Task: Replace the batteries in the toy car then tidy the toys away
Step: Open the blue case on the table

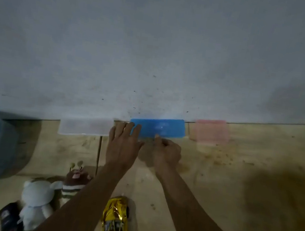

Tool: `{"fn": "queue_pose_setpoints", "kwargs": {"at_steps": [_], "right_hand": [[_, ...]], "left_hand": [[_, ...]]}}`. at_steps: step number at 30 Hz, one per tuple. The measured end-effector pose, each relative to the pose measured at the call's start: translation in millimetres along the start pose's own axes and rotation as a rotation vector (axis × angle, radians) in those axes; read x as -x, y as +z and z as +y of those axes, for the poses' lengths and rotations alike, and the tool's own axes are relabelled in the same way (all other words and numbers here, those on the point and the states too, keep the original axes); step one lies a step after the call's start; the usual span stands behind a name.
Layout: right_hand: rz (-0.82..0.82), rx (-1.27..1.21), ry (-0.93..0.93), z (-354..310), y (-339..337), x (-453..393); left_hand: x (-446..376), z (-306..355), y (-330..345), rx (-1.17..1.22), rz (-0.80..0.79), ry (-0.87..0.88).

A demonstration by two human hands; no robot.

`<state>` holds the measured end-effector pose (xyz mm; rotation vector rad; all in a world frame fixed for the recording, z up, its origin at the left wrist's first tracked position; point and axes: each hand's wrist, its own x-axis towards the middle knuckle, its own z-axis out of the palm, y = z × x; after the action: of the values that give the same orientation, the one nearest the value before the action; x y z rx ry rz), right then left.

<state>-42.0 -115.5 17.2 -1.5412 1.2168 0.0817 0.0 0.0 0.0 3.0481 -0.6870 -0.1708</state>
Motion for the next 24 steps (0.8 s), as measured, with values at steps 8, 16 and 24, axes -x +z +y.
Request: {"fn": "queue_pose_setpoints", "kwargs": {"at_steps": [8, 16, 24], "right_hand": [[0.069, -0.312, 0.249, -0.8, 26.9, -16.1], [-0.068, -0.463, 0.350, -0.7, 14.0, -22.4], [-0.085, -0.435, 0.324, -2.8, 8.0, -19.8]], "left_hand": [[-21.2, -13.6, 19.7, -0.080, 0.104, 0.074], [-29.4, -7.9, 26.7, -0.189, 0.194, 0.099], [-30.4, -9.4, 23.7, -0.206, 0.185, 0.123]]}}
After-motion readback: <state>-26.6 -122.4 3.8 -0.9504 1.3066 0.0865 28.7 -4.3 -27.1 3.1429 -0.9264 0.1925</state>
